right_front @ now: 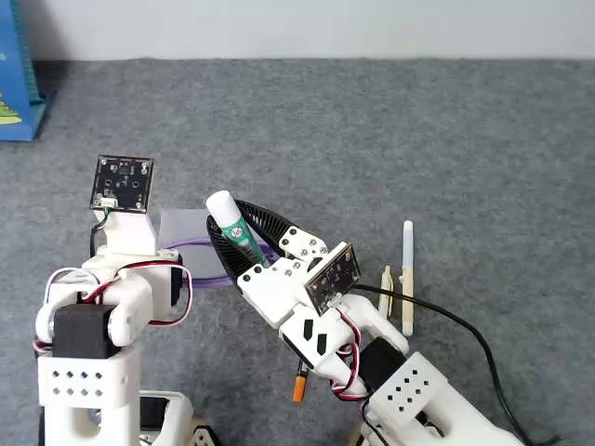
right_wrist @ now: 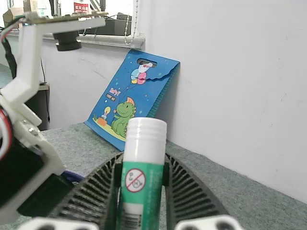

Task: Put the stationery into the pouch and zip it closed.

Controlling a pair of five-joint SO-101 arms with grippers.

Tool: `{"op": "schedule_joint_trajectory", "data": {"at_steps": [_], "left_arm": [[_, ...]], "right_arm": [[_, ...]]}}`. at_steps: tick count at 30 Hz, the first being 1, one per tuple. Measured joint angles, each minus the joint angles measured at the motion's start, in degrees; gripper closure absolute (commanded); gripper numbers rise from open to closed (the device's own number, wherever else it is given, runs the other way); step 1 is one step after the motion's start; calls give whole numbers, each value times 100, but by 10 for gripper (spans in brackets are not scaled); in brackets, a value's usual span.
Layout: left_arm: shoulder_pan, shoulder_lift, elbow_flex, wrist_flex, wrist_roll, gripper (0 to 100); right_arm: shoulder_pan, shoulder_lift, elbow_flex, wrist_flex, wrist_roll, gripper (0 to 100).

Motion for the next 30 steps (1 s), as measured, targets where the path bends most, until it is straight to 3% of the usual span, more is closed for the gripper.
{"op": "schedule_joint_trajectory", "data": {"at_steps": [6,15,24,30], "left_arm": [[0,0,0,0,0,989],[-9,0,0,0,0,989],[-18,0,0,0,0,989],[-18,0,0,0,0,989]], "right_arm": [[0,-18,-18,246,18,991],[1002,-668,-782,3393,18,991],[1565,-2171,-782,4879,18,991],[2629,-2233,-703,5785,-299,991]]}}
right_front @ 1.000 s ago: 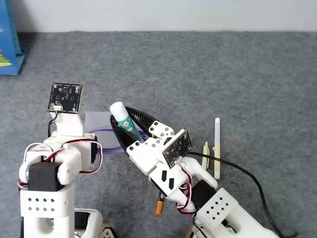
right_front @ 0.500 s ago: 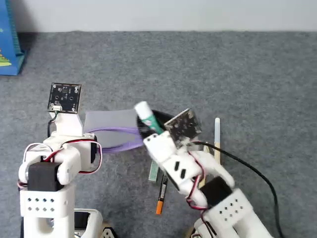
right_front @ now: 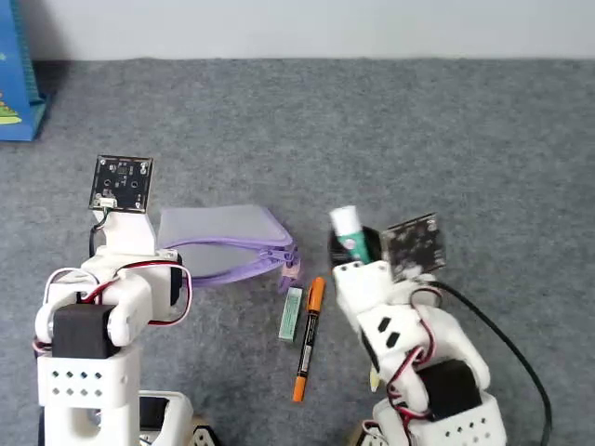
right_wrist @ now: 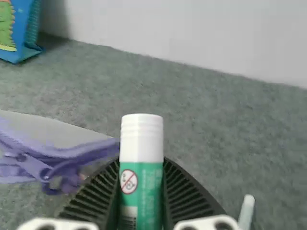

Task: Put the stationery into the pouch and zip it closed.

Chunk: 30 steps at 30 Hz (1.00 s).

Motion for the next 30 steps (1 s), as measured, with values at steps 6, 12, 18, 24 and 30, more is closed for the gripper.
{"op": "schedule_joint_trajectory", "data": {"at_steps": [6,12,18,24,30], "left_arm": [[0,0,0,0,0,989],[0,0,0,0,0,989],[0,0,0,0,0,989],[0,0,0,0,0,989],[0,0,0,0,0,989]], "right_arm": [[492,-18,905,35,26,991],[527,9,1178,79,53,991],[527,1125,1116,79,53,991],[527,3077,193,-9,53,990],[527,5055,-598,-299,53,971]]}}
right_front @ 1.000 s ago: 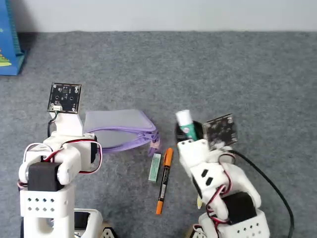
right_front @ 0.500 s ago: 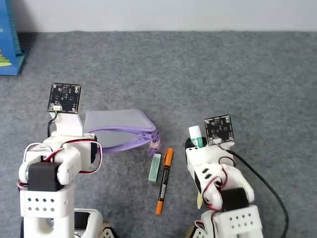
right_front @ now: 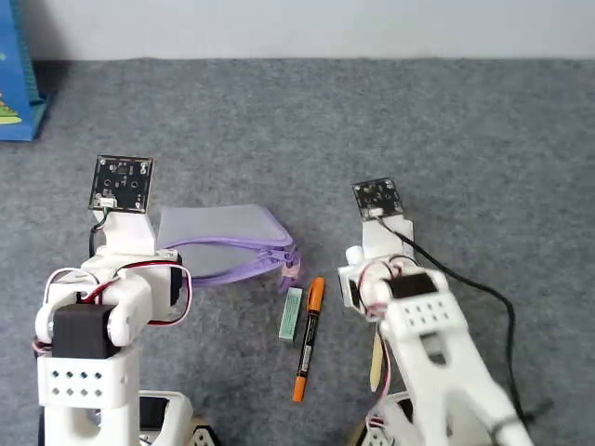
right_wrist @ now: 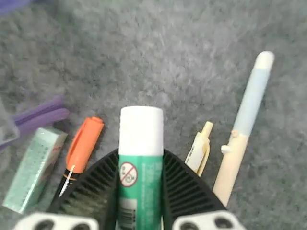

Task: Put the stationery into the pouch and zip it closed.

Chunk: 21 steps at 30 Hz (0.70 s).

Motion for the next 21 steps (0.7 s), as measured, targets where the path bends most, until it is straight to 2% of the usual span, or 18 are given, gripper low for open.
{"op": "schedule_joint_trajectory", "data": {"at_steps": [7,21], "left_arm": [[0,0,0,0,0,989],[0,0,0,0,0,989]], "right_arm": [[0,1319,-624,-35,0,829],[-255,1354,-642,-44,0,826]]}}
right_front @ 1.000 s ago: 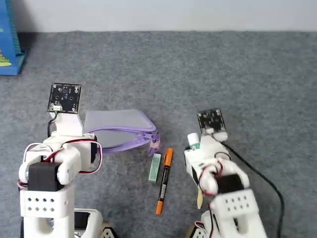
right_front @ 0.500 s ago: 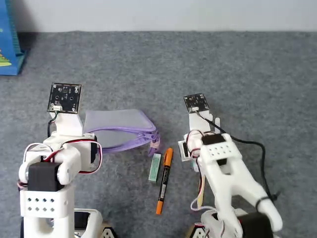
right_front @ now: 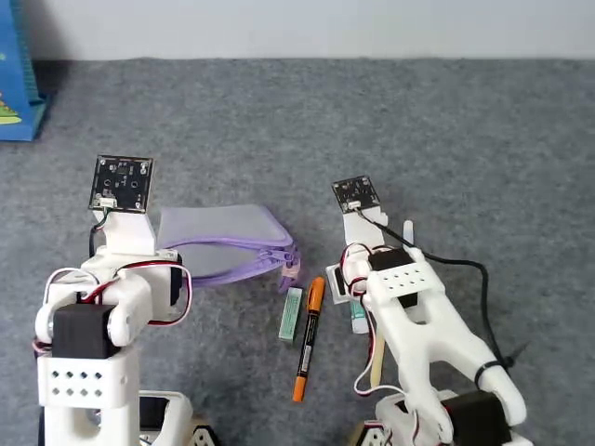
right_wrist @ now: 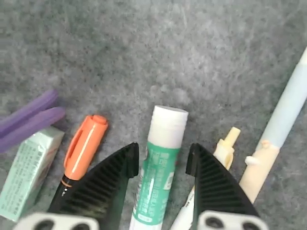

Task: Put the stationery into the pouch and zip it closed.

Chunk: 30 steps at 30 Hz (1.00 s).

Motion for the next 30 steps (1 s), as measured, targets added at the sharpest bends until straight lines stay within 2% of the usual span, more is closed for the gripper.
{"op": "schedule_joint_trajectory", "data": {"at_steps": [9,11,15,21,25,30], "left_arm": [[0,0,0,0,0,989],[0,0,0,0,0,989],[0,0,0,0,0,989],[0,0,0,0,0,989],[0,0,0,0,0,989],[0,0,0,0,0,989]], "right_arm": [[-9,255,-88,-255,0,828],[-9,527,-237,-264,0,862],[18,1160,-589,-264,0,991],[18,1336,-826,-141,0,991],[18,826,-826,360,0,991],[9,-545,-826,1248,0,991]]}}
